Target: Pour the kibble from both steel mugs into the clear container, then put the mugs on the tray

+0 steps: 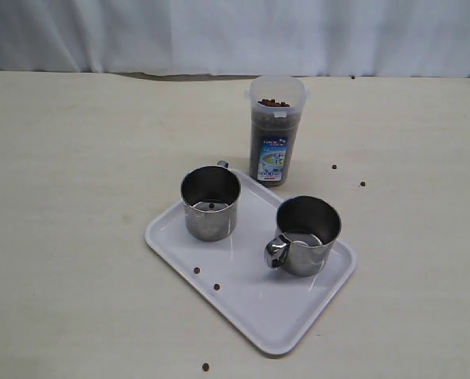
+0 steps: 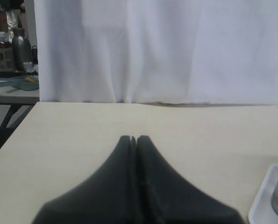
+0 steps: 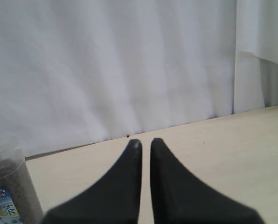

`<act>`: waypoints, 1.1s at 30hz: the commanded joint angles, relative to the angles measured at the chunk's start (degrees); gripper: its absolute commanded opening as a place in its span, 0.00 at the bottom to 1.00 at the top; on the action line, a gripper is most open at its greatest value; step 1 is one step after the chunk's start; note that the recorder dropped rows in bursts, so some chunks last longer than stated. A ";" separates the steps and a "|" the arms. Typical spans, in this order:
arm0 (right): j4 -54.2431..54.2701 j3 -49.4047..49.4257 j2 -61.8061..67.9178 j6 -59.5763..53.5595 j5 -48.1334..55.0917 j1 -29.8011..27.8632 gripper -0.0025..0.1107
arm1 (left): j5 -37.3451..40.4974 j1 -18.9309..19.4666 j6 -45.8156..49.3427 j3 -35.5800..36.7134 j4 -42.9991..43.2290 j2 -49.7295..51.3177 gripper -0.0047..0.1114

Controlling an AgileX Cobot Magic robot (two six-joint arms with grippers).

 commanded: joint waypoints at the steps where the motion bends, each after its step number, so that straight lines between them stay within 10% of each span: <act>1: 0.03 0.19 -0.19 -0.28 0.10 0.17 0.07 | -3.01 -0.35 0.00 0.18 0.27 -0.17 0.04; 33: 0.03 0.19 -0.19 -0.03 0.21 0.99 0.07 | -2.63 -0.35 0.00 0.18 0.99 -0.17 0.04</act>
